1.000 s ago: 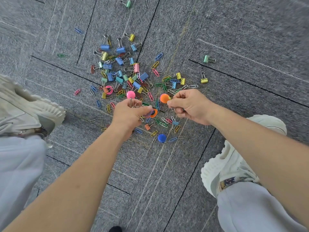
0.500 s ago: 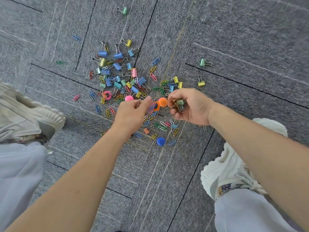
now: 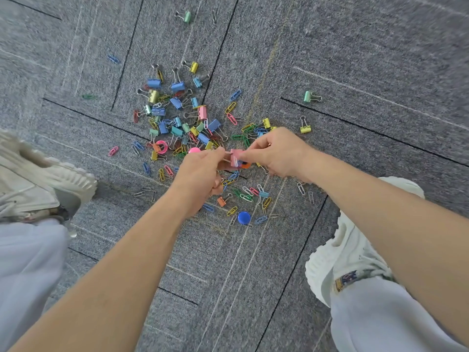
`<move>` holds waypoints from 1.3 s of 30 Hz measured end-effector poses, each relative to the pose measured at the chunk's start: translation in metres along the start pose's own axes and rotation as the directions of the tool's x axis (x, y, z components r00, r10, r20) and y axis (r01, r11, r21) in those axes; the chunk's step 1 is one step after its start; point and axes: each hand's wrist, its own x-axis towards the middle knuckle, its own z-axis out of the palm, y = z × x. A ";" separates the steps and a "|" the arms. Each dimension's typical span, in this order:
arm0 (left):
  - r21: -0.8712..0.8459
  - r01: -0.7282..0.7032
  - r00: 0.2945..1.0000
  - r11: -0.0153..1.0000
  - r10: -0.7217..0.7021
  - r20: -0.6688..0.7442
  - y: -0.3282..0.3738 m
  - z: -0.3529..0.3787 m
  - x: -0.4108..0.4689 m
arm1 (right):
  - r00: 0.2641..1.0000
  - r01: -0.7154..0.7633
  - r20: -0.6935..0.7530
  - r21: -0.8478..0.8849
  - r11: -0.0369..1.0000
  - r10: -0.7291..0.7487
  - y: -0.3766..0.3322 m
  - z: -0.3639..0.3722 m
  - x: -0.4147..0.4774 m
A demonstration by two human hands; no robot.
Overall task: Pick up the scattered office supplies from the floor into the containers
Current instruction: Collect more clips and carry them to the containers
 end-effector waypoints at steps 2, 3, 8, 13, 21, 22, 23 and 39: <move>0.067 -0.033 0.999 0.997 0.033 -0.001 -0.001 -0.001 0.000 | 1.000 0.014 -0.021 -0.003 1.000 -0.014 0.002 -0.001 0.004; 0.107 -0.048 0.999 0.993 0.051 -0.017 -0.002 -0.003 0.000 | 0.999 0.023 -0.038 -0.025 0.999 -0.024 0.003 -0.003 0.006; 0.109 -0.097 0.992 0.989 0.105 -0.068 -0.003 -0.010 0.001 | 0.985 0.007 -0.161 -0.319 0.948 -0.061 0.004 -0.019 0.001; 0.034 -0.056 0.994 0.998 0.059 -0.095 -0.001 -0.007 0.000 | 0.954 0.001 -0.287 -0.273 0.962 -0.083 0.004 -0.025 -0.001; -0.344 0.133 0.990 0.930 -0.105 0.098 0.003 0.004 -0.002 | 0.998 0.006 0.067 0.146 0.989 -0.016 -0.004 -0.008 -0.003; -0.381 0.149 0.986 0.912 -0.107 0.131 0.003 0.004 -0.002 | 0.998 -0.003 0.065 0.177 0.984 -0.008 -0.004 -0.008 -0.001; -0.411 0.165 0.982 0.896 -0.109 0.156 0.003 0.003 -0.003 | 0.998 -0.013 0.058 0.212 0.977 0.000 -0.003 -0.010 0.000; -0.400 0.055 0.997 0.915 -0.073 -0.029 0.004 0.016 0.007 | 0.998 0.058 0.039 -0.231 0.971 -0.051 -0.008 -0.010 -0.003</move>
